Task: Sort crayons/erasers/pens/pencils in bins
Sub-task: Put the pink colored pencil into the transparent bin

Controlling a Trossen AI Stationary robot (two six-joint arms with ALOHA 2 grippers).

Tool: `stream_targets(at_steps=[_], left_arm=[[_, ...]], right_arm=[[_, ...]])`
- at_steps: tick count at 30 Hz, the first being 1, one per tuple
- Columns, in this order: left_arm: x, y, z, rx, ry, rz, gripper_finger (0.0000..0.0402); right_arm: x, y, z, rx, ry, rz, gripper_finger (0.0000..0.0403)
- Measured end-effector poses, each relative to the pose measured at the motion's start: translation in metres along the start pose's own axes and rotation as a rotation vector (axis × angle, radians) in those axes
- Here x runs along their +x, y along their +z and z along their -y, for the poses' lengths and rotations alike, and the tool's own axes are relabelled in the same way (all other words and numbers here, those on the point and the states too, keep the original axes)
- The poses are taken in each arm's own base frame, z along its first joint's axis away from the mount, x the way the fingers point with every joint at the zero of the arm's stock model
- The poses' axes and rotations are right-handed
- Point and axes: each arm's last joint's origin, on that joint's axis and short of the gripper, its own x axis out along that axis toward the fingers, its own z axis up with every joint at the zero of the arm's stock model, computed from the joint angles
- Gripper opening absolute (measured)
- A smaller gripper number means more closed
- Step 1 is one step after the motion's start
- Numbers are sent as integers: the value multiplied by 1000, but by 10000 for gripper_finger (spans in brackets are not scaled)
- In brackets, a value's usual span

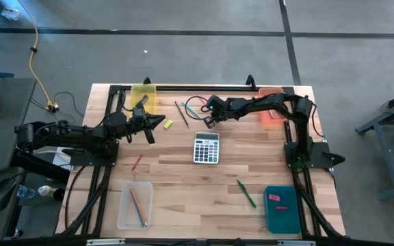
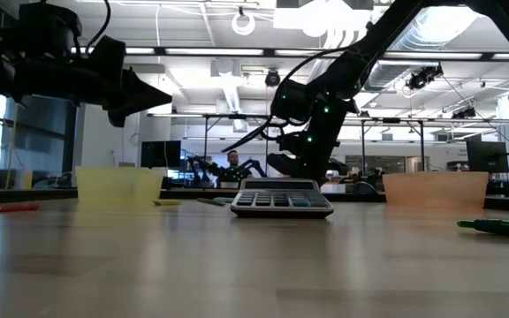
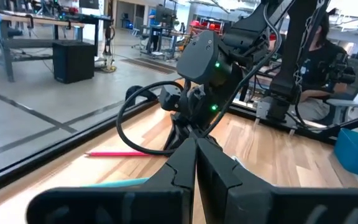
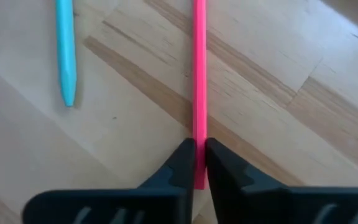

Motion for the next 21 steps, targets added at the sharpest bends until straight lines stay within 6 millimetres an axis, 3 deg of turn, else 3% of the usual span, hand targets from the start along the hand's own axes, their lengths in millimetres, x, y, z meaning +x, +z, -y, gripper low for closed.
stream_targets(at_steps=[7,14,21], left_arm=[[0,1,0,-58,2,13,3],[0,2,-1,-101,0,18,3],[0,4,0,-151,-65,22,3]], right_arm=[[-5,1,0,-33,29,-4,4],[-34,8,0,-63,75,61,6],[-44,-19,1,-20,191,216,6]])
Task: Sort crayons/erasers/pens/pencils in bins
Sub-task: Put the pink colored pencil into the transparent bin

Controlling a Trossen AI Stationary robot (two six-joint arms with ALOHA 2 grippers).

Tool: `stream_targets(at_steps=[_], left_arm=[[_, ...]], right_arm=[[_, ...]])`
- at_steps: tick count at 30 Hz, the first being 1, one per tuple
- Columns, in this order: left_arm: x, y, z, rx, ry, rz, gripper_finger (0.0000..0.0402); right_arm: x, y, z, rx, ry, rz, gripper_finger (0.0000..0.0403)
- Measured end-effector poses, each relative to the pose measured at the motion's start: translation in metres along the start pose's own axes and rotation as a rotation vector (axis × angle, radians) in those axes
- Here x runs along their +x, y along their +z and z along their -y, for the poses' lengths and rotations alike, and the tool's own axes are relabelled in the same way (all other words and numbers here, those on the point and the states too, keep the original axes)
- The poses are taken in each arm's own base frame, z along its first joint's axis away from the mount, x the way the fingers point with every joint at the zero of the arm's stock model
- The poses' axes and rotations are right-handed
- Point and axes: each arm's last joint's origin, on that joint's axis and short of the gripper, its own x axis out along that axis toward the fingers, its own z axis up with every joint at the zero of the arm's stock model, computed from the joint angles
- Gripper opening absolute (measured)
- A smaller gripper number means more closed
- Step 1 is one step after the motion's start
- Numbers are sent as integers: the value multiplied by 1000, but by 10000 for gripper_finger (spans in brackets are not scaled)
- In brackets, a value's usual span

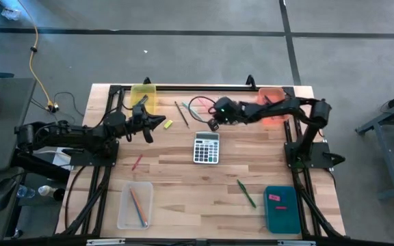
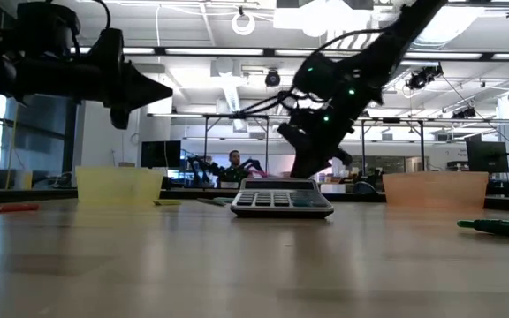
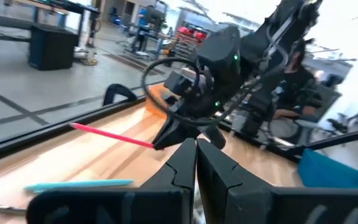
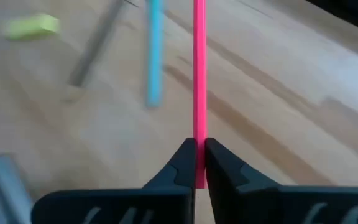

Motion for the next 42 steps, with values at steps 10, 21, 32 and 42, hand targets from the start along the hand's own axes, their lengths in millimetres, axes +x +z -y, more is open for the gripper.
stream_targets(at_steps=[10,21,32,42], left_arm=[[12,16,15,-37,-113,20,32],[50,35,56,62,-259,82,129],[82,44,76,109,-304,180,149],[99,45,89,141,-366,202,149]], right_arm=[[-28,-24,-16,-60,446,470,6],[-60,-24,-54,-273,705,773,7],[-75,-29,-73,-362,780,895,7],[-77,-29,-75,-374,795,912,7]])
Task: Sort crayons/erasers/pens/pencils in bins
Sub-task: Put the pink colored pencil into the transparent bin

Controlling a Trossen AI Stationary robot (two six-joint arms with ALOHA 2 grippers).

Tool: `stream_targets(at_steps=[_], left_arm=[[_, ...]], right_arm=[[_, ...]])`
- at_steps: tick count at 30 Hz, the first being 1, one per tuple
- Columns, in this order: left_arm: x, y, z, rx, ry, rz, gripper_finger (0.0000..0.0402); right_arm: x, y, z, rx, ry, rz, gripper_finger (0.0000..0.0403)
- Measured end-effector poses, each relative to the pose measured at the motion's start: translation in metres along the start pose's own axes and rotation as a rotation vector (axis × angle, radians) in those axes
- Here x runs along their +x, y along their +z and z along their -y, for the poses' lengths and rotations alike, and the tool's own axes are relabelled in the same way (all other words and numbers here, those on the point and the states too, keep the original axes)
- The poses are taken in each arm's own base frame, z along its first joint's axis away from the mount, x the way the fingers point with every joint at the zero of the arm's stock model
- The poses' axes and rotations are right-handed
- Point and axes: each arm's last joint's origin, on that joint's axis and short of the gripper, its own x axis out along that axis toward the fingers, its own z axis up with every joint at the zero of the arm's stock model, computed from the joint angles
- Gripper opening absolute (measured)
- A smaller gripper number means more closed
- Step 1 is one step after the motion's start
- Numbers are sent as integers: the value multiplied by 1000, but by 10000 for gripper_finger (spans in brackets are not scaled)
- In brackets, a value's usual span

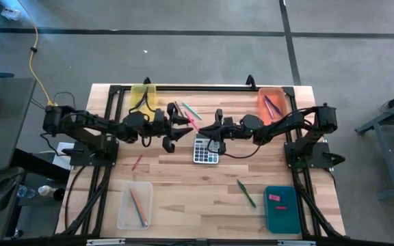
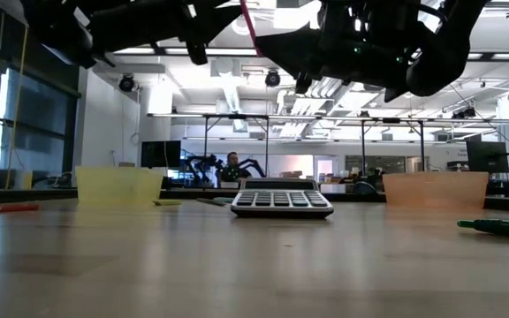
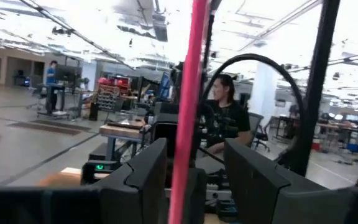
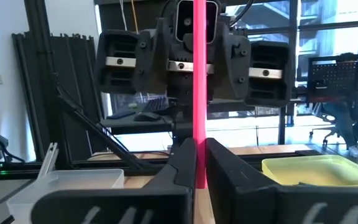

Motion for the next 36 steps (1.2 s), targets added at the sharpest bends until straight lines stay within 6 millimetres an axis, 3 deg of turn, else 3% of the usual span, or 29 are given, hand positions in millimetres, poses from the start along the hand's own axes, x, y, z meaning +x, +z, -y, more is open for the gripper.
stream_targets(at_steps=[8,18,30,36], left_arm=[[4,5,0,15,11,22,130],[7,9,0,57,3,36,20],[0,20,3,117,78,-29,4],[-11,43,11,126,172,-189,3]], right_arm=[[0,0,0,0,8,-1,6],[0,0,-1,-4,13,-5,18],[0,-7,-2,-43,-60,-79,182],[-16,-5,-1,-143,-159,-167,197]])
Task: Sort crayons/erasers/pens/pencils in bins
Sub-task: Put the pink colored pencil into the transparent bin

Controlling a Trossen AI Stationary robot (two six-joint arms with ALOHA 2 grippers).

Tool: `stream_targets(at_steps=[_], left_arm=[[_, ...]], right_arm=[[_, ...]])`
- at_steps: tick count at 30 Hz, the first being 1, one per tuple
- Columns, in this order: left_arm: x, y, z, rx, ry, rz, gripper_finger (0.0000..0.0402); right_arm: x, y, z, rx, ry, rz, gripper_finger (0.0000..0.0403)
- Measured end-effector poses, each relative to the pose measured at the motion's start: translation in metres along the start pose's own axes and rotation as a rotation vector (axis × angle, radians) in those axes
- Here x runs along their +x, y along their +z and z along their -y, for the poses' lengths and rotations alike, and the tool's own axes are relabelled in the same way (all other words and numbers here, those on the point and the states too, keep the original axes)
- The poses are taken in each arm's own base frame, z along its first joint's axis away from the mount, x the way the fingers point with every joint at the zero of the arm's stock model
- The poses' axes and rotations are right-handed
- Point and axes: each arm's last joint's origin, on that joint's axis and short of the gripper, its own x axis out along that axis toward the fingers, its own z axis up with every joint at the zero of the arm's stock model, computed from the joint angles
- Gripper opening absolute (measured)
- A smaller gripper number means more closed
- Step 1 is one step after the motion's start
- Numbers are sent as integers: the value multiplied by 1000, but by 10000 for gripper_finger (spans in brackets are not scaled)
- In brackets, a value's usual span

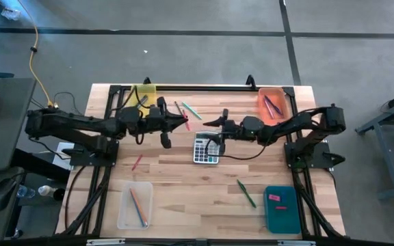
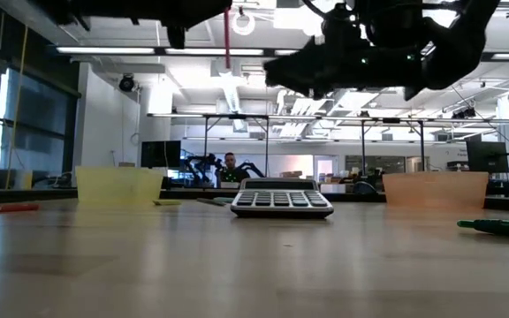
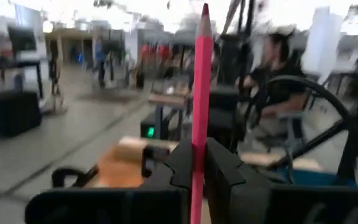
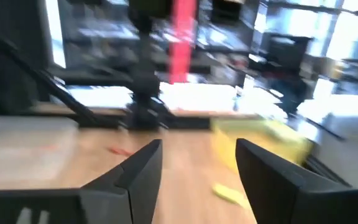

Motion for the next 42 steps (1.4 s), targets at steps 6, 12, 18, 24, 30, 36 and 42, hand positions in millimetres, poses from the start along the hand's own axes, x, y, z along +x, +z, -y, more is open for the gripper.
stream_targets(at_steps=[6,12,18,24,30,36,42], left_arm=[[-10,22,17,-23,37,-229,2],[-19,33,49,-143,50,-554,2],[-38,27,94,-402,109,-810,1],[-63,8,147,-727,201,-926,1],[-103,-11,190,-949,390,-875,1],[-141,-41,208,-931,608,-968,1],[-142,-64,221,-885,659,-1026,1]], right_arm=[[-25,-7,7,-75,-196,-139,136],[-48,-18,21,-57,-276,-193,35],[-58,-25,33,-11,-319,-214,17],[-58,-24,34,-33,-316,-203,4],[-57,-20,34,-56,-306,-165,3],[-57,-19,36,-51,-286,-152,0],[-57,-19,37,-44,-287,-141,0]])
